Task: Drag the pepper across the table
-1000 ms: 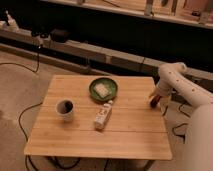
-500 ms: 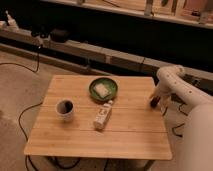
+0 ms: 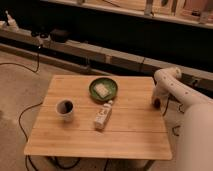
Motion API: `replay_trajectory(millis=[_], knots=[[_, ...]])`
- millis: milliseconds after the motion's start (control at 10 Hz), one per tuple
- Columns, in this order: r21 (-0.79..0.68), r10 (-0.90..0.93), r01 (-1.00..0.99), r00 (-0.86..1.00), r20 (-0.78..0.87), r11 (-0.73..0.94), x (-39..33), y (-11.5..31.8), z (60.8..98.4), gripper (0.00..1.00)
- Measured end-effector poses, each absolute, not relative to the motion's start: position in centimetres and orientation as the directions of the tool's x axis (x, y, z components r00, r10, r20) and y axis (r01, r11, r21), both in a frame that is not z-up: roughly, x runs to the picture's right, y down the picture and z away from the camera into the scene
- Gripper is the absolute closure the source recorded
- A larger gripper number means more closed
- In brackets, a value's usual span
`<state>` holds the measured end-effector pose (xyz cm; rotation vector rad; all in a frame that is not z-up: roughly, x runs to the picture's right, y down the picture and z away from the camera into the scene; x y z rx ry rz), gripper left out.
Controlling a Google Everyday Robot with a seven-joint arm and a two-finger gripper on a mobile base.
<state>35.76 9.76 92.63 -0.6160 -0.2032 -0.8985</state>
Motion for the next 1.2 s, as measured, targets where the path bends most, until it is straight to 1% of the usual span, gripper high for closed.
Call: replay_trajectory(millis=[300, 700, 800, 1000, 1100, 1200], knots=[[-0.360, -0.691, 0.824, 0.565, 0.451, 0.438, 32.6, 9.1, 91.9, 0.57], [-0.210, -0.697, 0.909, 0.411, 0.587, 0.360, 24.5, 11.4, 90.2, 0.57], [-0.165, -0.701, 0.929, 0.360, 0.615, 0.333, 22.5, 11.9, 89.4, 0.57], [-0.029, -0.703, 0.968, 0.203, 0.682, 0.251, 17.5, 13.8, 86.5, 0.57], [0.012, -0.699, 0.974, 0.155, 0.698, 0.228, 16.2, 14.3, 85.5, 0.57], [0.083, -0.690, 0.981, 0.064, 0.721, 0.178, 14.1, 15.6, 83.7, 0.57]])
